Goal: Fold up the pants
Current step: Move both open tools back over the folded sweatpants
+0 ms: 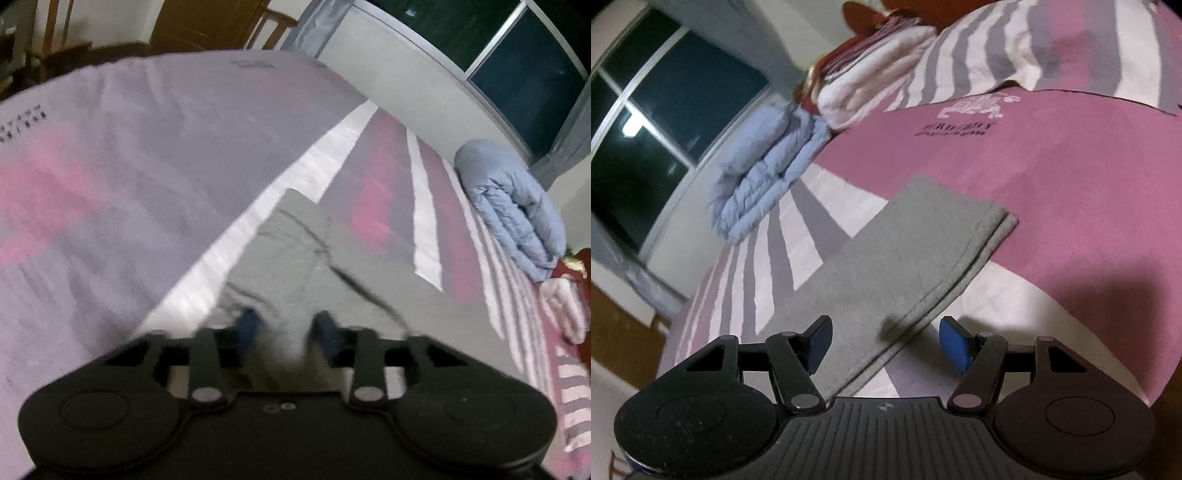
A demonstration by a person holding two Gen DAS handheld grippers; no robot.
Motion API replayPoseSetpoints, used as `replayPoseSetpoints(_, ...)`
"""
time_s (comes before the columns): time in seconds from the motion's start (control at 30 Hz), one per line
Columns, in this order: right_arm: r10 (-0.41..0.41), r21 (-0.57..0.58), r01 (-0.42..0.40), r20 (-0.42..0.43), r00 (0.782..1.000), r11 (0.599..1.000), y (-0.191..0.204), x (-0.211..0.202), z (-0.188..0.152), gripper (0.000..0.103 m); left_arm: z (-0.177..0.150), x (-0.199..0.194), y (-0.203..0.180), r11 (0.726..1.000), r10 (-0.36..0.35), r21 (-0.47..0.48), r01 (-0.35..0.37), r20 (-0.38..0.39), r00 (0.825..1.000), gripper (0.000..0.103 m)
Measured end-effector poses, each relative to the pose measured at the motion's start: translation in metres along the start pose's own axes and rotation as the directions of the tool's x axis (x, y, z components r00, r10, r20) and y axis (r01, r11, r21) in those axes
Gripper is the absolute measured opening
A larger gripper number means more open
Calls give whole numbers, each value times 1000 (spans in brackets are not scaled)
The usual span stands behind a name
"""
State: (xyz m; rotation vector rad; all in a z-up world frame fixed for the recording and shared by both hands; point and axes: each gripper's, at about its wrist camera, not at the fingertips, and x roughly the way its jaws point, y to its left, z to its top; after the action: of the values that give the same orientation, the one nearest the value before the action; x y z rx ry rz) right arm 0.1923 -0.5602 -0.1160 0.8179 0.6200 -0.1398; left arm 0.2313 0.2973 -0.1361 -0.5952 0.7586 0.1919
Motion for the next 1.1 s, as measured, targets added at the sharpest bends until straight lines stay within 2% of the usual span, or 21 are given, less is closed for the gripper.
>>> replayPoseSetpoints(0.1, -31, 26, 30, 33, 999, 999, -5, -6, 2, 67, 5, -4, 2, 1000, -26, 7, 26, 64, 998, 10)
replayPoseSetpoints(0.13, -42, 42, 40, 43, 998, 998, -9, -8, 4, 76, 9, -6, 3, 999, -41, 4, 41, 76, 996, 10)
replayPoseSetpoints(0.17, -50, 54, 47, 52, 997, 997, -13, -10, 6, 80, 13, -9, 3, 998, -56, -2, 56, 82, 995, 10)
replayPoseSetpoints(0.23, -62, 65, 57, 72, 996, 996, -19, -15, 11, 83, 16, -13, 3, 999, -54, 4, 54, 104, 993, 10)
replayPoseSetpoints(0.27, -64, 68, 59, 80, 995, 996, -21, -17, 14, 83, 15, -9, 2, 999, -38, 16, 36, 95, 995, 10)
replayPoseSetpoints(0.33, -60, 87, 53, 88, 994, 995, -28, -19, 19, 83, 7, 7, 3, 998, 19, 55, -21, 27, 999, 13)
replayPoseSetpoints(0.4, -39, 120, 29, 85, 996, 992, -37, -17, 24, 82, 1, 10, 4, 996, 21, 84, -22, 10, 1000, 23)
replayPoseSetpoints(0.47, -33, 140, 22, 81, 996, 990, -41, -15, 26, 76, 2, -1, 5, 997, 17, 75, -19, 23, 1000, 31)
replayPoseSetpoints(0.53, -14, 112, 6, 75, 997, 994, -37, -12, 27, 66, 4, -16, 4, 995, 59, 78, -64, 61, 996, 45)
replayPoseSetpoints(0.57, -14, 92, 6, 85, 996, 996, -34, -12, 27, 62, 5, -24, 3, 992, 84, 90, -92, 86, 993, 50)
replayPoseSetpoints(0.6, -11, 72, 4, 99, 995, 997, -30, -12, 27, 56, 7, -33, 0, 986, 109, 114, -123, 119, 987, 51)
replayPoseSetpoints(0.67, -23, 11, 22, 116, 993, 1000, -17, -8, 26, 54, 10, -44, -16, 957, 153, 219, -192, 182, 971, 55)
replayPoseSetpoints(0.7, -23, -34, 27, 113, 993, 999, -7, -3, 24, 54, 10, -45, -29, 933, 172, 279, -226, 204, 964, 64)
replayPoseSetpoints(0.77, -18, -139, 29, 84, 996, 990, 18, 11, 19, 54, 11, -39, -56, 894, 176, 366, -258, 242, 954, 72)
replayPoseSetpoints(0.8, -16, -189, 29, 72, 997, 982, 33, 18, 14, 54, 12, -35, -70, 879, 171, 397, -266, 257, 951, 73)
replayPoseSetpoints(0.93, 48, -363, -49, -12, 999, 930, 100, 52, -9, 54, 9, -6, -114, 857, 130, 460, -232, 243, 961, 79)
replayPoseSetpoints(1.03, 110, -505, -164, -136, 985, 847, 162, 83, -41, 54, 3, 21, -137, 815, 117, 538, -213, 207, 971, 77)
replayPoseSetpoints(1.1, 121, -583, -219, -202, 972, 783, 194, 99, -66, 54, 2, 41, -139, 800, 131, 564, -205, 169, 977, 77)
